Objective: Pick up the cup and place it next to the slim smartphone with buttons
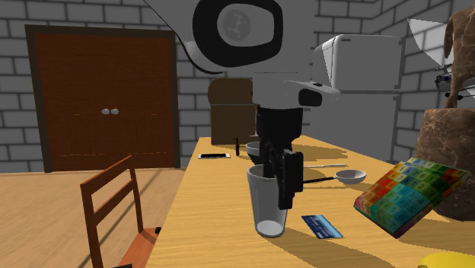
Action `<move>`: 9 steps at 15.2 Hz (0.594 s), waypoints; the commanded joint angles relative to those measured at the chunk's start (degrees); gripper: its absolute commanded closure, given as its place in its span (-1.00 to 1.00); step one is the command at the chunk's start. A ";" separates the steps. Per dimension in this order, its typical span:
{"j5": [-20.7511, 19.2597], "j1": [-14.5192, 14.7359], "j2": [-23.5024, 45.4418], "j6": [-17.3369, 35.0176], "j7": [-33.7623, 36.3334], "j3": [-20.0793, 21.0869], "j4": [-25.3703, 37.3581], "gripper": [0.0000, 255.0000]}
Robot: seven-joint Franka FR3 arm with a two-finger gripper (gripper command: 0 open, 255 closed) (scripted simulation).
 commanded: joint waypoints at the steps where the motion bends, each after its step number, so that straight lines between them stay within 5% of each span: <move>1: 0.04 0.00 0.16 0.29 -0.06 0.00 -0.10 -1.00; 6: 0.04 0.00 0.16 0.28 -0.06 0.00 -0.10 -1.00; 7: 0.04 0.00 0.16 0.28 -0.06 0.00 -0.10 1.00; 9: 0.04 0.00 0.16 0.28 -0.06 0.00 -0.10 1.00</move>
